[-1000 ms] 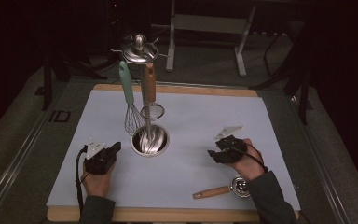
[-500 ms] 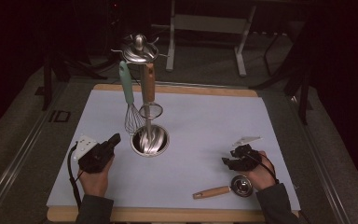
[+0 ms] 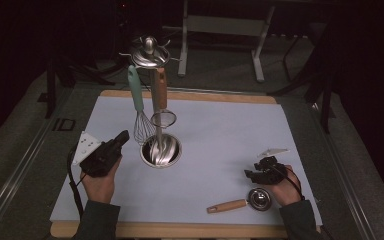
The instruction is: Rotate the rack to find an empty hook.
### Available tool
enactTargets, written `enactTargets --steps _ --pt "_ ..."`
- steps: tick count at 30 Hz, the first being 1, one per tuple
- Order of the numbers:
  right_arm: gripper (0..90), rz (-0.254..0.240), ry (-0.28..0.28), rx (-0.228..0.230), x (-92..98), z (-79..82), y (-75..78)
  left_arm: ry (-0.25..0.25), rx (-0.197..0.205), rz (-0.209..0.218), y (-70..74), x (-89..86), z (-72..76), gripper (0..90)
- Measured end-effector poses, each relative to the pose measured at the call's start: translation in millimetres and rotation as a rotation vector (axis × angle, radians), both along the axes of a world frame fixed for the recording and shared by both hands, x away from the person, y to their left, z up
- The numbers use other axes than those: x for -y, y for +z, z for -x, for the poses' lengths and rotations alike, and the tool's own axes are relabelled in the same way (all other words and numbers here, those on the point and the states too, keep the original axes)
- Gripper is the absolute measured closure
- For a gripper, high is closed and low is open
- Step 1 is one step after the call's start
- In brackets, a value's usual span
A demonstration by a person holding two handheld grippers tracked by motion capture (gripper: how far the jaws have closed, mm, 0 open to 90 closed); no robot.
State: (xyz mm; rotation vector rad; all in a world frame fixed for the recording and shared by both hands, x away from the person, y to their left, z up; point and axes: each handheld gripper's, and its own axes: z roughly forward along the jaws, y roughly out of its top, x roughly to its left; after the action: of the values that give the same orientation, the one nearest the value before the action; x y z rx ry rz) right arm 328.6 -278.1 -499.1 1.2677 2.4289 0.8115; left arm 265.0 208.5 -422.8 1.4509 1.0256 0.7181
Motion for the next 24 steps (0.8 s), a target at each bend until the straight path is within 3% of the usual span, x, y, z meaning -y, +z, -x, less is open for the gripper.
enactTargets --steps 3,9,12,14,17,18,21,22,23,24 --pt "48.6 0.007 -0.003 0.000 -0.1 -0.1 -0.8 -0.008 0.013 -0.005 7.1 1.0 -0.4 89.8" --pt "48.4 0.011 -0.002 -0.007 -1.0 -0.2 -3.9 -0.019 0.081 0.001 31.7 6.2 -0.4 89.8" --pt "48.4 0.011 -0.006 -0.011 -1.1 0.0 -4.6 -0.031 0.145 -0.004 46.7 10.7 -0.5 89.8" --pt "48.4 0.010 -0.007 -0.010 -0.9 0.1 -4.5 -0.032 0.159 -0.002 50.3 12.0 -0.9 89.8" --pt "48.3 0.009 -0.010 -0.011 0.3 0.3 -4.1 -0.032 0.199 0.012 60.5 15.7 -1.9 89.9" --pt "48.3 0.008 -0.012 -0.011 1.1 0.5 -3.6 -0.031 0.234 0.020 67.3 18.7 -1.3 89.9" --pt "48.2 0.006 -0.011 -0.006 2.1 0.6 -3.1 -0.031 0.266 0.026 74.3 21.6 -0.4 89.9" --pt "48.2 0.004 -0.015 -0.009 2.5 1.0 -2.6 -0.035 0.297 0.039 81.5 23.9 -0.3 89.9" --pt "48.2 0.004 -0.015 -0.009 2.5 1.0 -2.6 -0.035 0.297 0.039 81.5 23.9 -0.3 89.9" --pt "48.3 0.003 -0.015 -0.008 2.7 1.1 -2.6 -0.036 0.328 0.054 88.7 26.0 -0.5 89.9"
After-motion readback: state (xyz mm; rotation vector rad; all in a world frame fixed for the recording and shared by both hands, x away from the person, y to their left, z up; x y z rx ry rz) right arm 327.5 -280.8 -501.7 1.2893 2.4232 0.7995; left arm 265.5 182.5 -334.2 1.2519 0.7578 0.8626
